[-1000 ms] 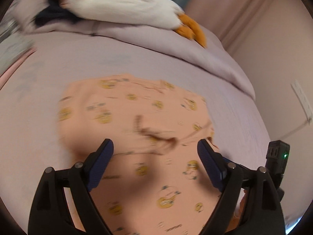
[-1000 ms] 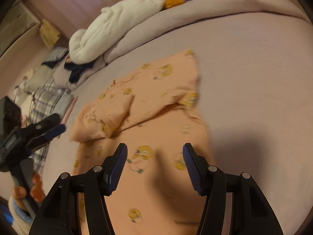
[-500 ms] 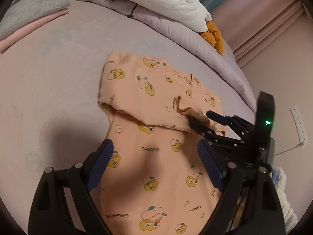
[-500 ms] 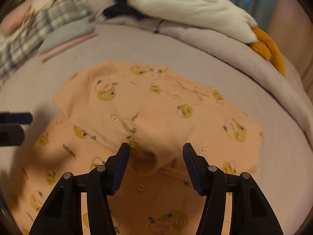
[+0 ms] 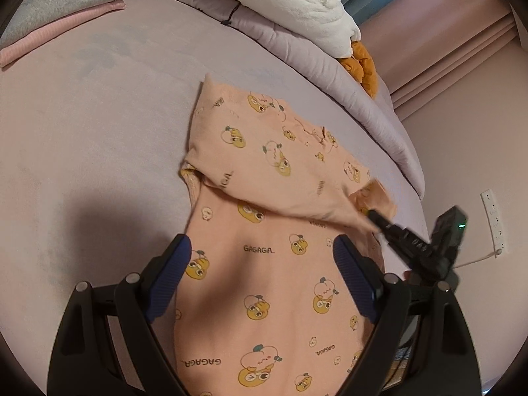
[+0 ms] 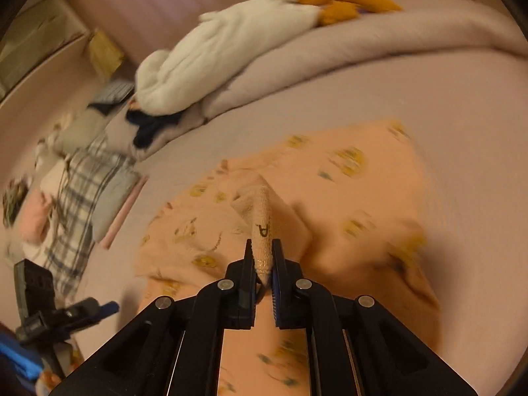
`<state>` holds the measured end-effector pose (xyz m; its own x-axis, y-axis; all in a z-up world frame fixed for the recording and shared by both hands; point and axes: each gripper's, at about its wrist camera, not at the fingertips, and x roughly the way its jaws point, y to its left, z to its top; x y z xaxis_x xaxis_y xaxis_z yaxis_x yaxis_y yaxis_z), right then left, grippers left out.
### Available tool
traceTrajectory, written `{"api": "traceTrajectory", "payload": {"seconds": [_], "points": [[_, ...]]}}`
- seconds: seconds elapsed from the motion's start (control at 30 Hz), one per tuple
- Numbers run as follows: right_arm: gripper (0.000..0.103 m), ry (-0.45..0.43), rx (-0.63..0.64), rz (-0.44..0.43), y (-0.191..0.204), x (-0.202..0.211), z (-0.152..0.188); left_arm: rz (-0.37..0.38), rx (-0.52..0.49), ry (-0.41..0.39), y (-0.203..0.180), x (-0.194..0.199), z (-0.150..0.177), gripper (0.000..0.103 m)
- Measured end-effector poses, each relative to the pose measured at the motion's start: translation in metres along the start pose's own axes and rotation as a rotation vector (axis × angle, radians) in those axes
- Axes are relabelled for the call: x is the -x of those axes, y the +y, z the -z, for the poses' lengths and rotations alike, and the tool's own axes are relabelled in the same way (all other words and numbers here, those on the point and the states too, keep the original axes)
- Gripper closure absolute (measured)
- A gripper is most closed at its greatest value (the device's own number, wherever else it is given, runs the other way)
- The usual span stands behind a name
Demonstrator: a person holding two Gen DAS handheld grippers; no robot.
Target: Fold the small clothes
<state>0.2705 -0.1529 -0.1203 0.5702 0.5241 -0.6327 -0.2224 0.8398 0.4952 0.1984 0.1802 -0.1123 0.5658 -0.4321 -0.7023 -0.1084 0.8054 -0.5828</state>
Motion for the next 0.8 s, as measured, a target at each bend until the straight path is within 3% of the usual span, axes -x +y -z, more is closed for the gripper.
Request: {"api": "traceTrajectory", "payload": {"seconds": [0.1, 0.17, 0.27, 0.43, 0.47, 0.53, 0.8], "points": [[0.087, 0.055, -0.103, -0.041, -0.025, -0.006, 0.009, -0.001, 0.001, 0.005, -0.002, 0.002, 0.003, 0.016], [0.067, 0.054, -0.159, -0.067, -0.032, -0.005, 0.008, -0.004, -0.001, 0.003, -0.002, 0.005, 0.004, 0.015], [0.062, 0.024, -0.183, -0.072, -0.031, 0.001, 0.011, -0.016, 0.011, 0.005, 0.001, 0.007, 0.004, 0.016], [0.065, 0.031, -0.266, -0.058, -0.042, -0.006, 0.01, -0.016, 0.008, 0.008, -0.002, 0.007, 0.007, 0.015], [0.078, 0.031, -0.271, -0.048, -0.041, -0.01, 0.011, -0.017, 0.002, 0.014, -0.004, 0.006, 0.007, 0.015], [0.094, 0.031, -0.237, 0.009, -0.037, -0.007, 0.011, -0.02, -0.004, 0.018, -0.006, 0.005, 0.007, 0.015], [0.095, -0.027, -0.054, 0.022, -0.003, 0.013, -0.031, -0.033, 0.008, 0.008, -0.002, 0.005, 0.003, 0.015]]}}
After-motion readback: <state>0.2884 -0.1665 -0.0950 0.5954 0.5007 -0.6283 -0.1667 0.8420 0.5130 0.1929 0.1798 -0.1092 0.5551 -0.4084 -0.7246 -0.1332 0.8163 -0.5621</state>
